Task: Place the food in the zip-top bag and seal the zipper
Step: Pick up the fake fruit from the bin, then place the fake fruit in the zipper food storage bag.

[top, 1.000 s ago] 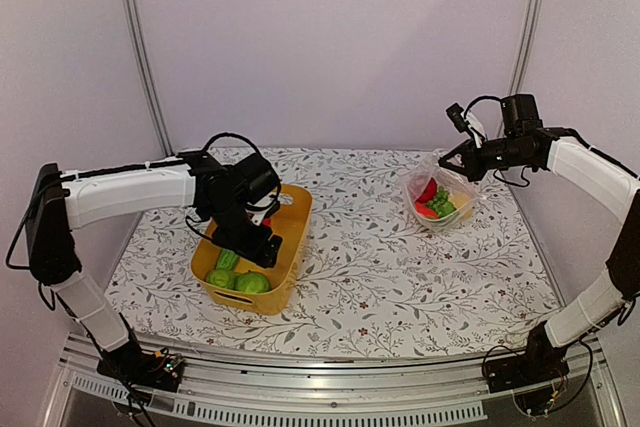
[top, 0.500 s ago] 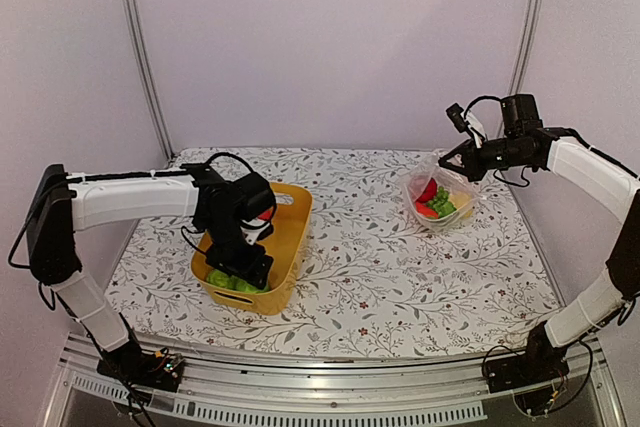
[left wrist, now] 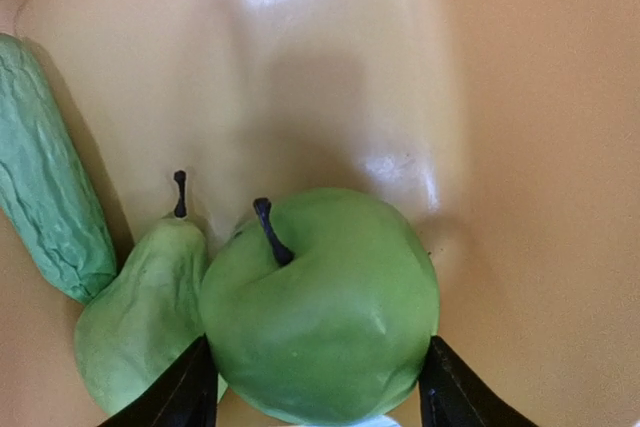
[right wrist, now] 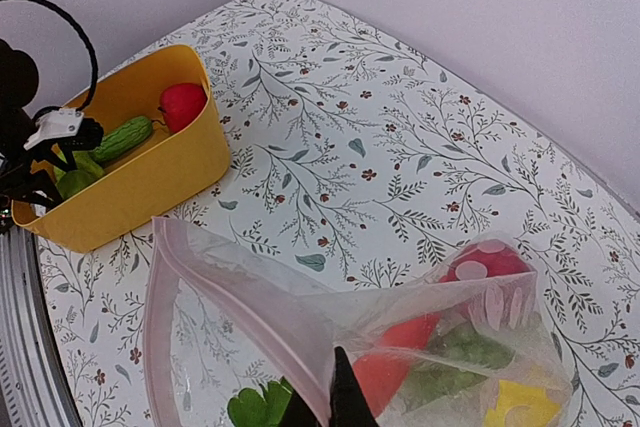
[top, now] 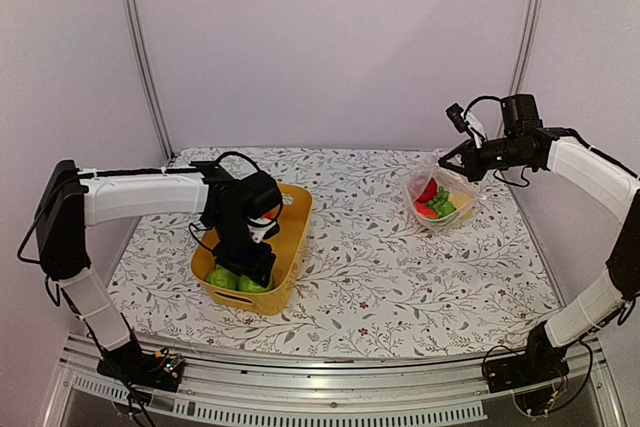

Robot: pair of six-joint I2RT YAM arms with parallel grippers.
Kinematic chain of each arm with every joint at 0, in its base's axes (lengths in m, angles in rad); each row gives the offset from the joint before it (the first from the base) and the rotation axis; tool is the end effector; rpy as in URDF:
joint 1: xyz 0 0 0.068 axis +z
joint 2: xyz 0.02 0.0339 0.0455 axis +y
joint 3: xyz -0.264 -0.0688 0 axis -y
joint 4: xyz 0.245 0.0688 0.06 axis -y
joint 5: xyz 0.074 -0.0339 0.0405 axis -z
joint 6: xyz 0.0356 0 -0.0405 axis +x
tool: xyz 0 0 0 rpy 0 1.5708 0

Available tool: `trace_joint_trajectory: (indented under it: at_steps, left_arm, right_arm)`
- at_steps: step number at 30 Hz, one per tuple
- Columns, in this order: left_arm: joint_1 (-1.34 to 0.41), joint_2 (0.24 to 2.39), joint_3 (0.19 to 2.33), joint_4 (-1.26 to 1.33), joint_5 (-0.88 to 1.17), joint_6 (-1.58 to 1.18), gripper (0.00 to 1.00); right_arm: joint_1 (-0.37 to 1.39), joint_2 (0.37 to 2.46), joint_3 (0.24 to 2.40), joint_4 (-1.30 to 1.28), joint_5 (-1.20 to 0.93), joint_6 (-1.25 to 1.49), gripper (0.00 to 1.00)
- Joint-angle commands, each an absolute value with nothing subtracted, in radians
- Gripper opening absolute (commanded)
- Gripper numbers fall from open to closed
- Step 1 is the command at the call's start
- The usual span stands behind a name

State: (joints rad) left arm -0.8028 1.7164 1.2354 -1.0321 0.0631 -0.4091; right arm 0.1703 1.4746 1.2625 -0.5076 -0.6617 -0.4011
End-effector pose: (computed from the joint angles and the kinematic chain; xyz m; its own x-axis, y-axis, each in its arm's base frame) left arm 0.2134 -0.2242 0.2052 -0.9229 0.3841 -0.0279 0.3851 0.9194 -0.0807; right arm 0.3152 0.0764 0.3161 -0.3681 -0.3758 -0.8505 -0.7960 0.6001 0.0793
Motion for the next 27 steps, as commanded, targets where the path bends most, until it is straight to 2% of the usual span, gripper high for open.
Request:
trace_joint_trajectory:
  at_steps: [1, 14, 19, 27]
  left_arm:
    - [-0.796, 1.703, 1.307, -1.071, 0.006, -0.413, 0.48]
    - [-0.795, 1.691, 1.549, -1.108, -0.157, -0.405, 0.50]
    - [-0.806, 1.716, 1.671, -1.060, -0.183, -0.379, 0.49]
    - [-0.816, 1.754, 1.821, -0.885, -0.107, -0.288, 0.49]
  right_arm:
    - [0.176, 1.481, 1.250, -0.506, -0.647, -0.405, 0.00]
    - [0.177, 1.481, 1.302, -0.507, -0.631, -0.344, 0.00]
    - [0.183, 1.506, 1.424, -0.577, -0.616, -0.324, 0.00]
    - [0.236, 1.593, 1.653, -0.744, -0.582, -0.344, 0.00]
